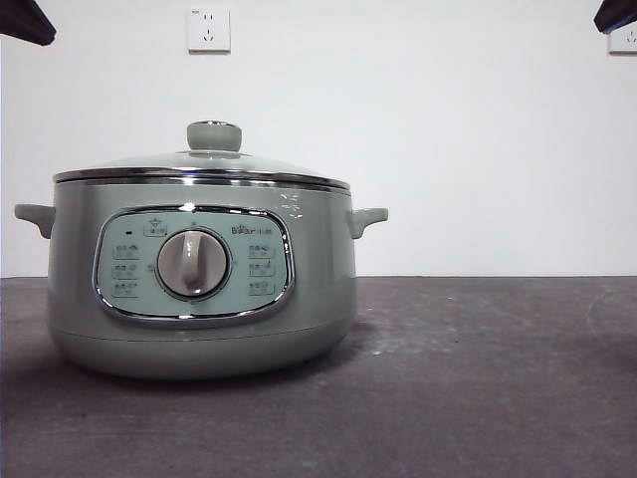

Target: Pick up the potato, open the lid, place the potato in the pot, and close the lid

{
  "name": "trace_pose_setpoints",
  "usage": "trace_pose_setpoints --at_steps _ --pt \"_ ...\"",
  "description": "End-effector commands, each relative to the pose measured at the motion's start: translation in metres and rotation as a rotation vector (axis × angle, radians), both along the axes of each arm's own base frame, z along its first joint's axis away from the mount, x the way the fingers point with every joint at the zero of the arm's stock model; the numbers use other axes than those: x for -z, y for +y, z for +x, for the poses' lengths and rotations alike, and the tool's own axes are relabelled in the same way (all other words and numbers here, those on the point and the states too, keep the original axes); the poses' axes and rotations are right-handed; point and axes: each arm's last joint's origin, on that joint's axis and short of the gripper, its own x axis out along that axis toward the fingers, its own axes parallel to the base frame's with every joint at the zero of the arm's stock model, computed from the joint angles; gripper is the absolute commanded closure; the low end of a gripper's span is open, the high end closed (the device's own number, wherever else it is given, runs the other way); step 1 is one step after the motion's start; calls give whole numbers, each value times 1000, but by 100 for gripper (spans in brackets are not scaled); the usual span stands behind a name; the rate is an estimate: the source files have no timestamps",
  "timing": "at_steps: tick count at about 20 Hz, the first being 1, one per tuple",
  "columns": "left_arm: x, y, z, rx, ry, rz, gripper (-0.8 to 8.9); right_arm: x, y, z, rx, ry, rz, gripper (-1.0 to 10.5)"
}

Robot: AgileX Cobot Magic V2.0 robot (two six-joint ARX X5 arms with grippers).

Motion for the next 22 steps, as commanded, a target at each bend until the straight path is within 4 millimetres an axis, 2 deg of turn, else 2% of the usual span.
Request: trace_pose_setpoints --at_steps 1,3,6,11,14,16,18,22 --pt "0 -1 0 0 3 -5 817 0 0 0 9 -2 14 946" --pt "1 0 -1 13 -7 33 817 0 0 0 9 -2 14 946" --pt "-5 13 -6 -30 -105 76 817 0 0 0 9 -2 14 946" --pt "-20 49 -9 -309 -241 2 817 0 0 0 9 -2 13 946" --pt "-17 62 -14 -361 -328 -53 817 0 0 0 10 -2 14 946" --pt "-1 67 -14 -372 -386 -74 817 0 0 0 10 -2 14 946" --pt "25 70 -11 -377 -396 -77 817 0 0 0 9 -2 14 946" --pt "82 73 -4 -430 -305 -77 817 0 0 0 10 -2 14 946"
